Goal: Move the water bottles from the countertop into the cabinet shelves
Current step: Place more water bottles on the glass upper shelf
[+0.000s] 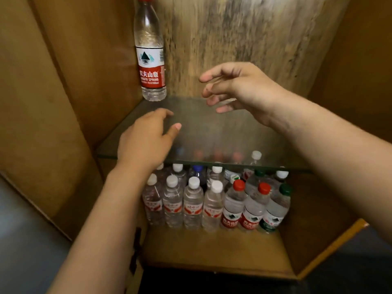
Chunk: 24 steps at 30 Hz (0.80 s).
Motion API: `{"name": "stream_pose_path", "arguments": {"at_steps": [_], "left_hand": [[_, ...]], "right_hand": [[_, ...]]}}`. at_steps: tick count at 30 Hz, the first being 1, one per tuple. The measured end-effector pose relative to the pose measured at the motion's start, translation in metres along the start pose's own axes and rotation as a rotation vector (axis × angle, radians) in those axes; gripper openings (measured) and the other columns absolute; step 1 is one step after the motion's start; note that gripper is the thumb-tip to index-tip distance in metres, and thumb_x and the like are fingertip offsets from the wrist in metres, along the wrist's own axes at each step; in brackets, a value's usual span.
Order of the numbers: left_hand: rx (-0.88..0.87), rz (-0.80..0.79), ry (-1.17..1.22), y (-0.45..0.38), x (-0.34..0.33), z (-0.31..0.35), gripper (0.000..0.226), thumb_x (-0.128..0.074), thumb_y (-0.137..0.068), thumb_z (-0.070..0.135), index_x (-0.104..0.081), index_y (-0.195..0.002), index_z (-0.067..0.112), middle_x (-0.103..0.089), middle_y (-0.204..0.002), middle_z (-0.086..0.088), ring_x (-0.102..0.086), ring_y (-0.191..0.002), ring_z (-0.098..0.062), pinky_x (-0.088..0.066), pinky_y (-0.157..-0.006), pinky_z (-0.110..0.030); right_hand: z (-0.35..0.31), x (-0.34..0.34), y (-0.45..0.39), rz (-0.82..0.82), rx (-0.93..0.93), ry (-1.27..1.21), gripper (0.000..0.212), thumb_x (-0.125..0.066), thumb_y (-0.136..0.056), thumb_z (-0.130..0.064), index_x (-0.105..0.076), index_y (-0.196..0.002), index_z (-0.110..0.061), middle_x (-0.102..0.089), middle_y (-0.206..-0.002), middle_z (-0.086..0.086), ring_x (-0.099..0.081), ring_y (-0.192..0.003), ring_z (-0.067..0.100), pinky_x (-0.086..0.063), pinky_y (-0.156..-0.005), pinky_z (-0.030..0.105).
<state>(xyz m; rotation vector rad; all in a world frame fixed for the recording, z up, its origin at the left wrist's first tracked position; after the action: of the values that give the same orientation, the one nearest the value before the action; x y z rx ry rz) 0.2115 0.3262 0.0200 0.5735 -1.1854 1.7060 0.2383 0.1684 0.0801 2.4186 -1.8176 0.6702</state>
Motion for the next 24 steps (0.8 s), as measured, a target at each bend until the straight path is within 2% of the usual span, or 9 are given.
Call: {"name": "stream_pose_path", "arguments": {"at_steps": [4, 7, 9, 12, 13, 15, 17, 21, 24], "left_hand": [[-0.215, 0.098, 0.141, 0.024, 0.008, 0.041, 0.027, -0.048, -0.093, 0.032, -0.058, -0.117, 0.025, -0.063, -0.11, 0.003, -0.058, -0.096, -0.014, -0.051, -0.079, -0.041], [-0.39, 0.15, 0.203, 0.061, 0.002, 0.091, 0.025, -0.046, -0.094, 0.029, -0.064, -0.107, 0.019, -0.066, -0.094, 0.003, -0.061, -0.084, -0.015, -0.051, -0.069, -0.041], [-0.457, 0.09, 0.305, 0.085, -0.017, 0.123, 0.024, -0.047, -0.093, 0.029, -0.067, -0.101, 0.019, -0.067, -0.085, 0.01, -0.062, -0.076, -0.01, -0.05, -0.064, -0.033], [-0.53, -0.076, 0.431, 0.118, -0.059, 0.174, 0.023, -0.048, -0.091, 0.029, -0.069, -0.097, 0.022, -0.056, -0.08, 0.03, -0.056, -0.067, 0.008, -0.039, -0.06, -0.007], [-0.548, -0.121, 0.451, 0.128, -0.075, 0.191, 0.023, -0.047, -0.091, 0.029, -0.069, -0.097, 0.023, -0.052, -0.081, 0.034, -0.054, -0.068, 0.013, -0.035, -0.061, -0.002], [-0.558, -0.193, 0.526, 0.146, -0.104, 0.223, 0.021, -0.048, -0.091, 0.028, -0.067, -0.099, 0.025, -0.052, -0.084, 0.034, -0.054, -0.072, 0.017, -0.036, -0.064, 0.0], [-0.547, -0.248, 0.602, 0.161, -0.134, 0.253, 0.019, -0.048, -0.091, 0.028, -0.064, -0.1, 0.029, -0.055, -0.081, 0.032, -0.058, -0.071, 0.01, -0.04, -0.062, -0.003], [-0.48, -0.355, 0.654, 0.181, -0.204, 0.305, 0.022, -0.047, -0.092, 0.031, -0.068, -0.099, 0.029, -0.052, -0.072, 0.039, -0.057, -0.07, 0.011, -0.037, -0.063, -0.002], [-0.422, -0.421, 0.68, 0.188, -0.258, 0.335, 0.02, -0.046, -0.091, 0.034, -0.065, -0.099, 0.036, -0.056, -0.073, 0.034, -0.06, -0.07, 0.006, -0.041, -0.062, -0.005]], "right_hand": [[0.009, 0.038, 0.066, 0.001, 0.089, 0.034, 0.015, -0.058, -0.087, -0.005, -0.064, -0.089, -0.018, -0.066, -0.073, 0.002, -0.062, -0.061, 0.011, -0.051, -0.057, 0.023], [0.029, 0.068, 0.114, 0.011, 0.12, 0.063, 0.014, -0.057, -0.086, -0.004, -0.065, -0.093, -0.013, -0.065, -0.073, 0.007, -0.061, -0.06, 0.015, -0.052, -0.053, 0.024], [0.049, 0.091, 0.146, 0.021, 0.124, 0.102, 0.013, -0.058, -0.086, -0.007, -0.066, -0.095, -0.012, -0.065, -0.074, 0.01, -0.062, -0.06, 0.018, -0.051, -0.052, 0.026], [0.081, 0.127, 0.195, 0.032, 0.117, 0.133, 0.013, -0.061, -0.083, -0.019, -0.069, -0.093, -0.017, -0.065, -0.072, 0.01, -0.062, -0.059, 0.016, -0.051, -0.051, 0.023], [0.092, 0.14, 0.21, 0.032, 0.11, 0.138, 0.014, -0.061, -0.082, -0.023, -0.069, -0.092, -0.019, -0.064, -0.072, 0.01, -0.062, -0.058, 0.014, -0.051, -0.052, 0.021], [0.117, 0.166, 0.235, 0.031, 0.092, 0.14, 0.014, -0.06, -0.082, -0.027, -0.069, -0.091, -0.022, -0.065, -0.072, 0.008, -0.062, -0.06, 0.012, -0.048, -0.055, 0.016], [0.145, 0.193, 0.255, 0.052, 0.058, 0.108, 0.012, -0.061, -0.081, -0.027, -0.07, -0.089, -0.024, -0.065, -0.071, 0.004, -0.062, -0.06, 0.01, -0.048, -0.055, 0.014], [0.213, 0.246, 0.279, 0.129, -0.053, 0.016, 0.013, -0.061, -0.077, -0.027, -0.069, -0.087, -0.025, -0.066, -0.068, 0.003, -0.06, -0.056, 0.009, -0.048, -0.053, 0.015], [0.272, 0.28, 0.286, 0.176, -0.16, 0.004, 0.009, -0.063, -0.081, -0.022, -0.069, -0.088, -0.022, -0.067, -0.068, 0.003, -0.06, -0.056, 0.011, -0.048, -0.052, 0.018]]}}
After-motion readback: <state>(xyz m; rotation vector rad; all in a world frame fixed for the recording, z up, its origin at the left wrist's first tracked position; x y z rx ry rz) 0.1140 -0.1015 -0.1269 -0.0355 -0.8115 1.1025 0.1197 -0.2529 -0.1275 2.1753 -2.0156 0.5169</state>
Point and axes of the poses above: each hand's wrist, its own y-axis away from the middle knuckle, its own x-axis out of the back of the hand, z = x × y, the point moved 8 cm from there along -y, towards the middle knuckle
